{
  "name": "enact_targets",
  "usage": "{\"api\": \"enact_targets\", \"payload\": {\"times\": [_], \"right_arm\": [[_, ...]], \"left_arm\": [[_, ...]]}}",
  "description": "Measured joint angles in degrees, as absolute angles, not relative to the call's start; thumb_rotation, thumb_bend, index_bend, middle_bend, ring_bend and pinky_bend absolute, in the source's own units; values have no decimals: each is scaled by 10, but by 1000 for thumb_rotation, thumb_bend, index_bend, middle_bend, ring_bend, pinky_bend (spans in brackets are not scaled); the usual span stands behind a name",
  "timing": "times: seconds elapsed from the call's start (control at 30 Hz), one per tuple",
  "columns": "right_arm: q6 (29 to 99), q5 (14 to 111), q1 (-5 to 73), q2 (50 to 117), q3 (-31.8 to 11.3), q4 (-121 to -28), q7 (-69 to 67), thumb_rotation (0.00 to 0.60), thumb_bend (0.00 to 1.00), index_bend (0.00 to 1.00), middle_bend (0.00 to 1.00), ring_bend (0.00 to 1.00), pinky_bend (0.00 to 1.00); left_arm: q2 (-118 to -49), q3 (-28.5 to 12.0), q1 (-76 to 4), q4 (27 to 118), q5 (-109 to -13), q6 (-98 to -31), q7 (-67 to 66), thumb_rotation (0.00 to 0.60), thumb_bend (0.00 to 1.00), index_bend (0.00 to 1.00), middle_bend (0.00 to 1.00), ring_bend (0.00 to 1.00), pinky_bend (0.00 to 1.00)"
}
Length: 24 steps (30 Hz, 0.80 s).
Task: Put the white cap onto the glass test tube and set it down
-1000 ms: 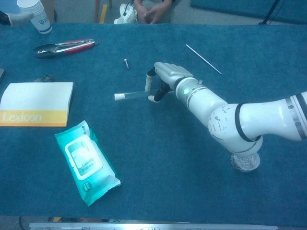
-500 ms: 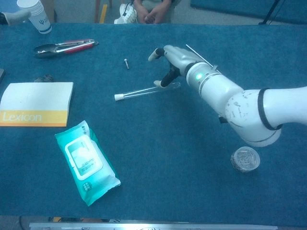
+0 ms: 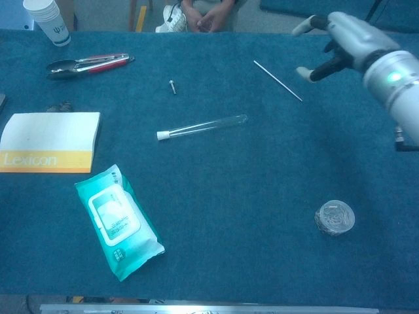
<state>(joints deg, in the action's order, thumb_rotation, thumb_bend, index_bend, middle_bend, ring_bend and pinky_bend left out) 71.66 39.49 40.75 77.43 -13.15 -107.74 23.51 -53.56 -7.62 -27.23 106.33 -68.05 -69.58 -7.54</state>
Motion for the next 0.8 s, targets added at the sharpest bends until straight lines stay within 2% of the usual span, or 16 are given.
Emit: {"api": "enact_targets", "payload": {"times": [0.27,0.6,0.8], "right_arm": [[763,487,295,659,-79,-1138,148,600,305,257,187,89,260],[833,602,183,595,-19,-1164,96,600,305,257,188,89,260],[861,649,140,572,1,-1176,85,600,305,260,188,89,260]], "left_arm": [[-539,-51,-210,1043,-701,-761,-82,599,327,140,153,0,104],[-546,-15,-130,1034,-750,-845,-90,599,327,147,161,0,104],[-549,-6,-105,1030,-763,-857,-82,597,327,148,163,0,104]]}}
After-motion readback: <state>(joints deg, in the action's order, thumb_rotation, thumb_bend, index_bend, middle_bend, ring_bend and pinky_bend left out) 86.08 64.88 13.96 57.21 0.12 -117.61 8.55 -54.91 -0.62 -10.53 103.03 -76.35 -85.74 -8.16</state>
